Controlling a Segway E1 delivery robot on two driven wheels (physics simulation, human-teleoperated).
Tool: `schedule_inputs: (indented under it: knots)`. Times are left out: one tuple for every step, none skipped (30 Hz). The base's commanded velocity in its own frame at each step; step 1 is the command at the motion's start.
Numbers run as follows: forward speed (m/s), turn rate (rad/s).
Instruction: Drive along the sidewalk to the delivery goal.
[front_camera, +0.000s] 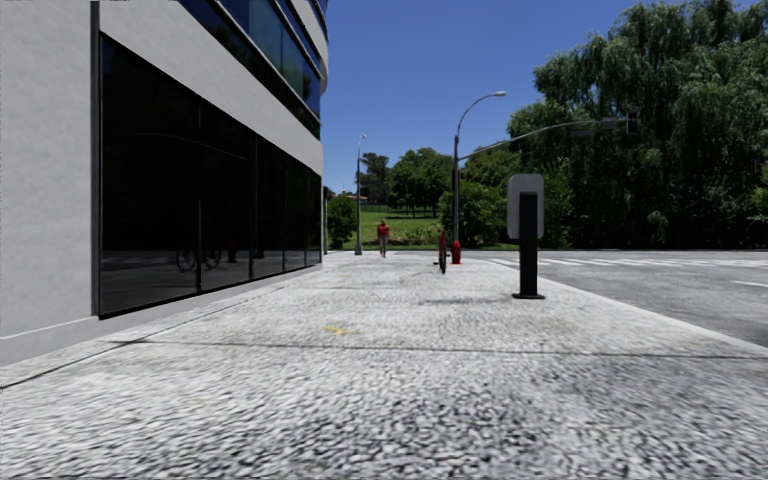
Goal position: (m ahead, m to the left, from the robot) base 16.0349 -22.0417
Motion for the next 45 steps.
schedule_inputs:
  knots:
    - [2.00,0.00]
    - [2.00,0.00]
    - [2.00,0.00]
    - [2.00,0.00]
    - [2.00,0.00]
    - [2.00,0.01]
    - [2.00,0.02]
    - [2.00,0.02]
    - [2.00,0.02]
    - [2.00,0.02]
    - [2.00,0.01]
    - [2.00,0.01]
    - [2.00,0.00]
    - [2.00,0.00]
    - [2.00,0.00]
    - [2.00,0.00]
    - [2.00,0.00]
    - [2.00,0.00]
    - [2.00,0.00]
    - [2.00,0.00]
    - [2.00,0.00]
    - [2.00,0.00]
    - [2.00,0.00]
    - [2.00,0.00]
    - [2.00,0.00]
    - [2.00,0.00]
    - [2.00,0.00]
    - [2.00,0.00]
    - [2.00,0.00]
    - [2.00,0.00]
    - [2.00,0.00]
    - [1.99,0.00]
    - [1.99,0.00]
    - [1.63,0.00]
    - [1.26,0.00]
    - [1.12,0.00]
    - [1.12,0.00]
    - [1.08,0.00]
    - [1.07,0.00]
    - [1.07,0.00]
    - [1.07,0.00]
    - [1.07,0.00]
    - [1.07,0.00]
    - [1.07,0.00]
    - [1.07,0.00]
